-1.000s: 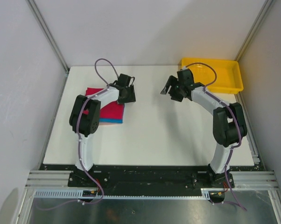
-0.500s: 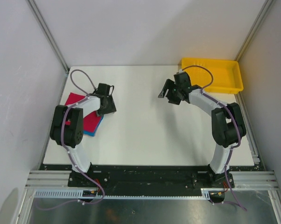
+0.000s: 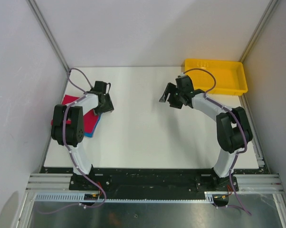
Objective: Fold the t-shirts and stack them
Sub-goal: Put the neatly folded tshirt into the corner of the board with both arms
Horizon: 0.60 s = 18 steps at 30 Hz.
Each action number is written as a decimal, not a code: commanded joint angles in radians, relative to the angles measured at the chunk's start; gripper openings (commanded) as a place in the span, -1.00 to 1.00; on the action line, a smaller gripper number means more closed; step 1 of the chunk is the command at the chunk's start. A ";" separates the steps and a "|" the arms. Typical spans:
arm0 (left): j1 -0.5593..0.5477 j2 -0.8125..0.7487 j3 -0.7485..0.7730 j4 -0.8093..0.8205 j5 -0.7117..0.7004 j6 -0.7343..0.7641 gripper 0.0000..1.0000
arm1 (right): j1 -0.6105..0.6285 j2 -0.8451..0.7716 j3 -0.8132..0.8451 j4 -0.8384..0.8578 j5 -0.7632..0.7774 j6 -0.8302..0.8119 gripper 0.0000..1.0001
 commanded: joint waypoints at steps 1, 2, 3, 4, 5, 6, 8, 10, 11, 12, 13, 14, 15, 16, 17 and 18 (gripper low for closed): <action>0.016 0.053 0.105 0.024 -0.035 0.048 0.38 | 0.006 -0.070 -0.010 0.022 0.001 -0.006 0.49; 0.019 0.063 0.117 0.025 -0.033 0.051 0.38 | 0.006 -0.074 -0.012 0.021 0.003 -0.008 0.49; 0.021 0.072 0.129 0.024 -0.027 0.054 0.38 | 0.007 -0.075 -0.013 0.019 0.006 -0.010 0.48; 0.023 0.079 0.138 0.025 -0.023 0.056 0.38 | 0.008 -0.076 -0.012 0.017 0.008 -0.011 0.49; 0.025 0.082 0.144 0.024 -0.019 0.058 0.38 | 0.009 -0.078 -0.013 0.013 0.011 -0.012 0.48; 0.025 0.082 0.148 0.024 -0.014 0.061 0.38 | 0.009 -0.079 -0.013 0.011 0.014 -0.014 0.49; 0.026 0.073 0.149 0.024 -0.010 0.061 0.38 | 0.013 -0.080 -0.013 0.007 0.020 -0.015 0.49; 0.024 0.059 0.150 0.026 0.005 0.067 0.39 | 0.018 -0.082 -0.014 0.006 0.023 -0.016 0.49; 0.022 0.050 0.153 0.026 0.021 0.074 0.40 | 0.020 -0.083 -0.015 0.006 0.024 -0.016 0.49; 0.019 0.040 0.158 0.028 0.051 0.084 0.41 | 0.021 -0.085 -0.015 0.003 0.025 -0.017 0.49; 0.013 0.025 0.164 0.028 0.090 0.097 0.42 | 0.022 -0.089 -0.015 -0.002 0.028 -0.018 0.49; 0.001 0.006 0.169 0.028 0.132 0.114 0.43 | 0.023 -0.094 -0.015 -0.009 0.032 -0.021 0.49; -0.014 -0.018 0.171 0.029 0.173 0.130 0.43 | 0.023 -0.100 -0.015 -0.016 0.038 -0.026 0.49; -0.034 -0.048 0.167 0.029 0.205 0.142 0.44 | 0.023 -0.108 -0.015 -0.027 0.045 -0.032 0.49; -0.055 -0.079 0.159 0.029 0.232 0.150 0.46 | 0.023 -0.118 -0.015 -0.039 0.051 -0.039 0.50; -0.079 -0.110 0.150 0.028 0.257 0.153 0.48 | 0.024 -0.128 -0.015 -0.051 0.058 -0.045 0.50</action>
